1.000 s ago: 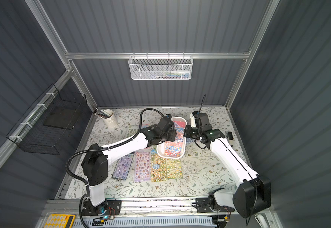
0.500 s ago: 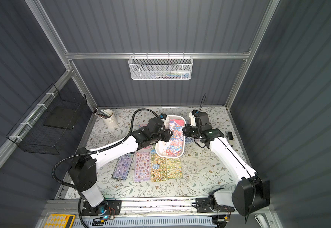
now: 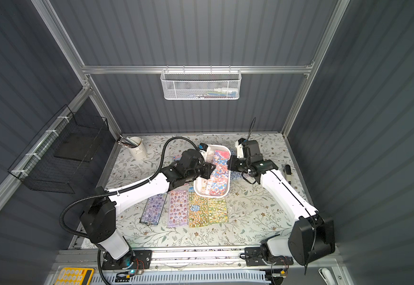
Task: Take the stickers out of the storage box
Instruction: Pick up the sticker from the storage box.
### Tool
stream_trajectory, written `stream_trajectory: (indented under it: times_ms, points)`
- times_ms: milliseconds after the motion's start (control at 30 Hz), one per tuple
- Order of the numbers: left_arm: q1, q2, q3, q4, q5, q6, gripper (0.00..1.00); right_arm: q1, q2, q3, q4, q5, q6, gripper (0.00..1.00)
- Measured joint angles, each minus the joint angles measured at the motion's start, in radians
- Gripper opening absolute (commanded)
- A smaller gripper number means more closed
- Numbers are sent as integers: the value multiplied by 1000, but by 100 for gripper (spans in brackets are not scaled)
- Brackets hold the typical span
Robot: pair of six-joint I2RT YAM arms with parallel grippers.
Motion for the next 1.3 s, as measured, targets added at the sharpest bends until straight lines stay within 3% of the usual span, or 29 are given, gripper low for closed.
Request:
stream_trajectory:
  times_ms: [267, 700, 1300]
  points:
    - [0, 2, 0, 2, -14, 18, 0, -1, 6, 0, 2, -6, 0, 0]
    - [0, 3, 27, -40, -44, 18, 0, -1, 4, 0, 2, -6, 0, 0]
    - [13, -218, 127, -227, -94, 24, 0, -20, 5, 0, -7, -25, 0, 0]
